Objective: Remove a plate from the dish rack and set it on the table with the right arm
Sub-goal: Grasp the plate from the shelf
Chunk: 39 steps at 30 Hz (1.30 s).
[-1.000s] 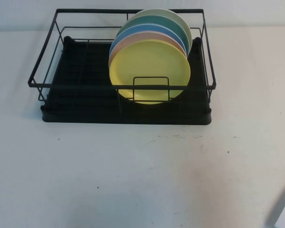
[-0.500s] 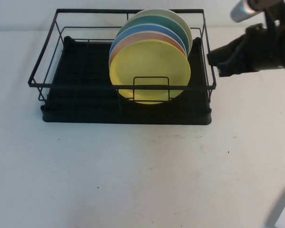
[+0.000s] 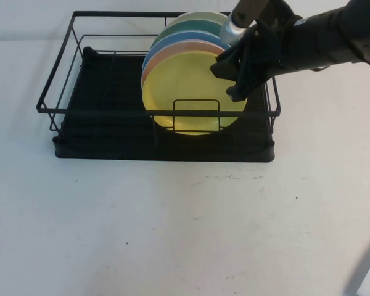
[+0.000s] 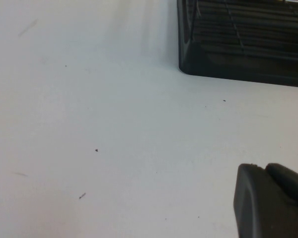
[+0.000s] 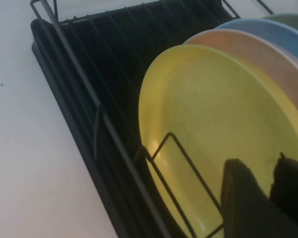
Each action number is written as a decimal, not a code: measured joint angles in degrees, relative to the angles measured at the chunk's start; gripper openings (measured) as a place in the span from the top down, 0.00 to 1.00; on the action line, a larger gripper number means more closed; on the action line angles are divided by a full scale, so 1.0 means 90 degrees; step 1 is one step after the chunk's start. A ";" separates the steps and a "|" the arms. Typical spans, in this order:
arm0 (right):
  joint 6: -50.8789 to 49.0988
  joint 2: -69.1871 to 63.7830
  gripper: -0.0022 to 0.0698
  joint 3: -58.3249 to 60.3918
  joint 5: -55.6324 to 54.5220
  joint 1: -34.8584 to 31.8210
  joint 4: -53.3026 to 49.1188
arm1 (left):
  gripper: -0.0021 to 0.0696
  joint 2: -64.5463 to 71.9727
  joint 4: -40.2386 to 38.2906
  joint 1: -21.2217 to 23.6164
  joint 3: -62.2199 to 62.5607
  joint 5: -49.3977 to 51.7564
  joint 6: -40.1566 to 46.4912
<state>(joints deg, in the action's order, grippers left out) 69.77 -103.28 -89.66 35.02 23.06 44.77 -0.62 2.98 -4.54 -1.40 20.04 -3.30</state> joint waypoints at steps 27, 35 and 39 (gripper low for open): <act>0.0970 -0.0920 0.70 -0.0866 -0.0582 0.0210 -0.0605 | 0.98 0.0000 0.0000 0.0000 0.0000 0.0000 0.0000; 0.0996 -0.0547 0.70 -0.0872 -0.0370 0.0210 -0.0641 | 0.98 0.0000 0.0000 0.0000 0.0000 0.0000 0.0000; 0.1036 -0.0441 0.70 -0.0882 -0.0370 0.0210 -0.0654 | 0.98 0.0000 0.0000 0.0000 0.0000 0.0000 0.0000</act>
<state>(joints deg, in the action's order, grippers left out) 79.09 -107.25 -97.60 31.69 24.95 38.88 -0.62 2.98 -4.54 -1.40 20.04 -3.30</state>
